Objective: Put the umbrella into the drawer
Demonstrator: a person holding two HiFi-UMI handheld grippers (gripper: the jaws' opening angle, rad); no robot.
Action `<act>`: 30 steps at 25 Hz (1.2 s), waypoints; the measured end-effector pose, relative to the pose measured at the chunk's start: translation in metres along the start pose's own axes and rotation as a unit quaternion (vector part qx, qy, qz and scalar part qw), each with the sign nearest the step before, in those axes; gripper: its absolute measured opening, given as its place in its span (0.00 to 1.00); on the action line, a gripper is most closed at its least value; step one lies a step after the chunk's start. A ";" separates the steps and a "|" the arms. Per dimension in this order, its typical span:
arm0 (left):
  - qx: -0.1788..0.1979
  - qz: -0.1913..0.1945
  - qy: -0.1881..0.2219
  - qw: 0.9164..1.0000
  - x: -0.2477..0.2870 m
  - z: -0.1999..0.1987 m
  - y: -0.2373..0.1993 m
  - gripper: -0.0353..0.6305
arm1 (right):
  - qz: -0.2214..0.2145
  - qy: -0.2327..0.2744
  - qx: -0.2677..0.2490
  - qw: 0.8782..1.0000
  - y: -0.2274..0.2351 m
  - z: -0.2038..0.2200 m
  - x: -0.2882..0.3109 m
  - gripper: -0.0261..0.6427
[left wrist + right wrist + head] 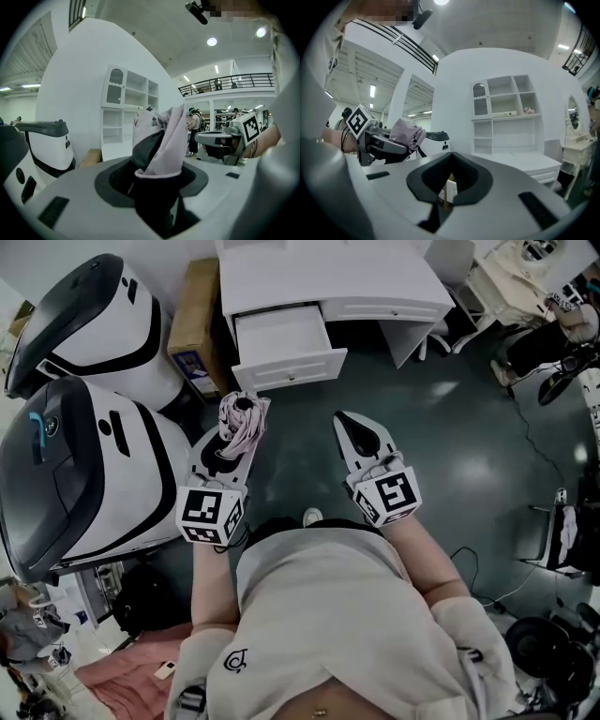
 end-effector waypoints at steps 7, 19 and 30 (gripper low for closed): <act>0.006 0.006 -0.015 1.000 0.066 -0.011 -0.019 0.38 | 0.007 -0.010 0.012 1.000 0.054 0.001 0.035 0.05; 0.034 0.082 -0.027 0.996 0.231 -0.028 -0.102 0.38 | 0.075 -0.006 0.009 0.997 0.147 -0.016 0.145 0.05; 0.040 0.212 -0.112 0.970 0.388 0.045 -0.145 0.38 | 0.144 -0.041 0.046 0.988 0.221 0.011 0.247 0.05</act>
Point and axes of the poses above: the fingertips, and each gripper's own axes: x forward along the fingers, y to its right, z out of its underside, the point moved 1 cm from there along -x, backward along the fingers, and after that the axes turned 8 degrees about x, right-handed, at the moved point
